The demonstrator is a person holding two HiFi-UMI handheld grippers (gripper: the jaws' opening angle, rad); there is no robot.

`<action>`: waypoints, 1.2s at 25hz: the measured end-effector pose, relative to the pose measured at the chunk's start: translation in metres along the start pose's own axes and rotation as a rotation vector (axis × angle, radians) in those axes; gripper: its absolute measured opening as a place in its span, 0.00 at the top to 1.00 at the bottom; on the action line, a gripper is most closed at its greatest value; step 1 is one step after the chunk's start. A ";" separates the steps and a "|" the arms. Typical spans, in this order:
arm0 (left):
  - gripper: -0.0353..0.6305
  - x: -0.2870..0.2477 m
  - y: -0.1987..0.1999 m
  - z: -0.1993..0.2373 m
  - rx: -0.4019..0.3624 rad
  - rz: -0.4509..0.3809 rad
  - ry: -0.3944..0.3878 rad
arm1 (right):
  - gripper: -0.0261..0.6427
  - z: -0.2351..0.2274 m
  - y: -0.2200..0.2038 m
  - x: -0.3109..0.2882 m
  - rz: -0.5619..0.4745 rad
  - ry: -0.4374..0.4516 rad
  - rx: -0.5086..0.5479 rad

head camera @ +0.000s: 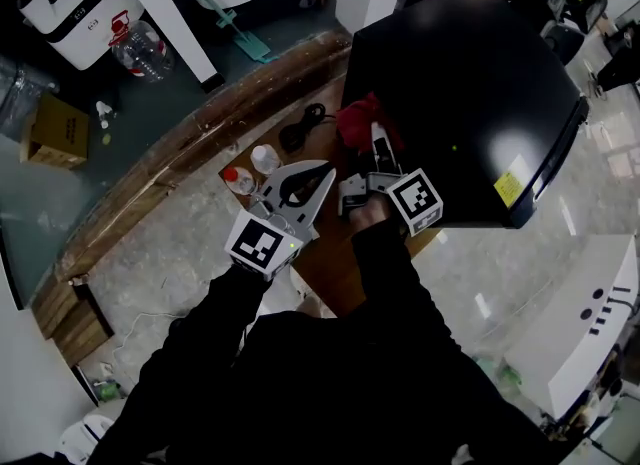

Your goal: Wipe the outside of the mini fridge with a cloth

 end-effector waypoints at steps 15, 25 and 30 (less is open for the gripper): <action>0.94 -0.035 -0.147 0.015 0.041 0.269 -0.022 | 0.81 -0.150 -0.043 -0.006 0.056 -0.211 -0.058; 0.94 -0.044 -0.207 0.021 0.063 0.398 -0.010 | 0.82 -0.225 -0.068 -0.003 0.105 -0.341 -0.075; 0.94 -0.042 -0.216 0.023 0.076 0.423 0.010 | 0.82 -0.259 -0.077 0.002 0.128 -0.411 -0.079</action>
Point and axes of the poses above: the fingertips, and each gripper's own axes: x backward along the fingers, z to its left, y out of its top, the point moved 2 cm from there along x, backward along the fingers, and after that the axes turned 5 degrees about -z, right-handed, at the moved point
